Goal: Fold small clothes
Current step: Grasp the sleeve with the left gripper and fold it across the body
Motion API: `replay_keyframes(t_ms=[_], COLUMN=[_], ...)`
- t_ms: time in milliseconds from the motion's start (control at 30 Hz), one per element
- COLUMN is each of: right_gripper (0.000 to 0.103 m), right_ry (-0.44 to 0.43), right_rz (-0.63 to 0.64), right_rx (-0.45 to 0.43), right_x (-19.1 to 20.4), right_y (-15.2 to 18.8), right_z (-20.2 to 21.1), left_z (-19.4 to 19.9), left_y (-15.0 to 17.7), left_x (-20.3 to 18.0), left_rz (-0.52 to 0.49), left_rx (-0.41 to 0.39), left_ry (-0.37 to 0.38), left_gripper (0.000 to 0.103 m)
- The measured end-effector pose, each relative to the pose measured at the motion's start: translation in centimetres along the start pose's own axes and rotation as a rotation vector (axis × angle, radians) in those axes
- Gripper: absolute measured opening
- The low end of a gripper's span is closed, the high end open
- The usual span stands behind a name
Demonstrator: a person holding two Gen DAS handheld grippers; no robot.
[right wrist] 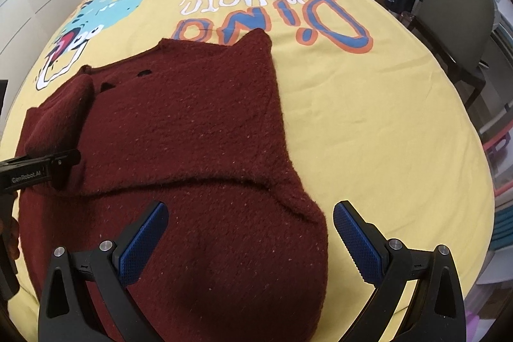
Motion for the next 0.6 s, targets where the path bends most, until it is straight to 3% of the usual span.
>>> replay_keyframes(t_ms=[100,167,200,367,467,600], right_gripper=[0.102,0.102,0.103,0.102,0.102,0.102], right_ry=[-0.008,-0.012,-0.012,-0.013,-0.018,-0.022], right_rz=[-0.027,-0.042,-0.047,-0.049,-0.042,-0.017], right_rx=[-0.012,-0.010,-0.008,-0.012,-0.006,0.006], right_x=[-0.4,-0.7,-0.8,-0.8,-0.4,0.6], right_y=[0.2,0.5,0.7,1.2,1.3,1.3], right_z=[0.3,0.3,0.3,0.4,0.3,-0.1], left_z=[0.6,0.9,1.0,1.9,2.7,3.1], left_y=[0.5,1.1,1.5,4.2,6.1,7.3], left_x=[0.8,1.6,2.0,4.8,7.9,12.6], left_rz=[0.007,0.026,0.035,0.030,0.096,0.188], left_rx=[-0.004,0.006,0.006,0.011,-0.010,-0.034], left_ry=[-0.001,0.029,0.033,0.048,0.061,0.010], left_gripper=[0.079,0.100,0.102,0.102,0.102,0.102])
Point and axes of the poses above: each gripper's, at about its wrist camera, not at the fingertips, and z roughly against the way its jaws point, x to its left, y to its underside, the point moved 8 cm from there along -z, roughly the way its jaws point, and after that the axes turned 15 degrees about -y, right-handed, at the moved point
